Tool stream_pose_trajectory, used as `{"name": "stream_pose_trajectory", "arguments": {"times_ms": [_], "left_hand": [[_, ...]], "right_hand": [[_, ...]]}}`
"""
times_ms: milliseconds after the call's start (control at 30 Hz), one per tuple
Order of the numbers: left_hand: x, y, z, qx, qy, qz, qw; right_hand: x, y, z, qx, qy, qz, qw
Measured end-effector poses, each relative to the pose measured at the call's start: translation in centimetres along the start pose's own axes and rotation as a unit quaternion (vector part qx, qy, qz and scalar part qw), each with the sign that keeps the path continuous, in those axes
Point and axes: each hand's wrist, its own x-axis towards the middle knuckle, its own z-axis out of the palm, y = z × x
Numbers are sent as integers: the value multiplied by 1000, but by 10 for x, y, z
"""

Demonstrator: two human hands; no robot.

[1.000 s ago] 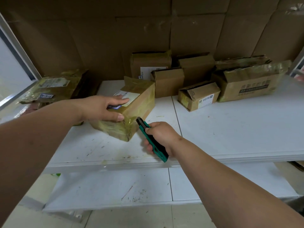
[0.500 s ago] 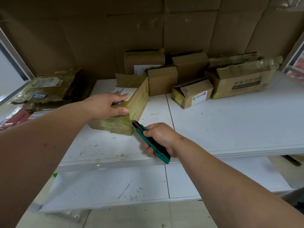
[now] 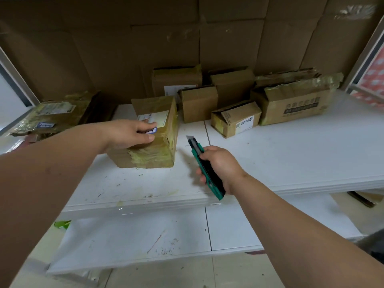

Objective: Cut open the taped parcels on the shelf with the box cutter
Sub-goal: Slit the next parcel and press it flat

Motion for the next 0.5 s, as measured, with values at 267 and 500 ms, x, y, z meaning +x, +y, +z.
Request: {"name": "stream_pose_trajectory", "arguments": {"times_ms": [267, 500], "left_hand": [[-3, 6, 16, 20, 36, 29, 999], [-6, 7, 21, 8, 40, 37, 998]], "right_hand": [[6, 34, 24, -234, 36, -172, 956], [6, 34, 25, -295, 53, -185, 936]]}}
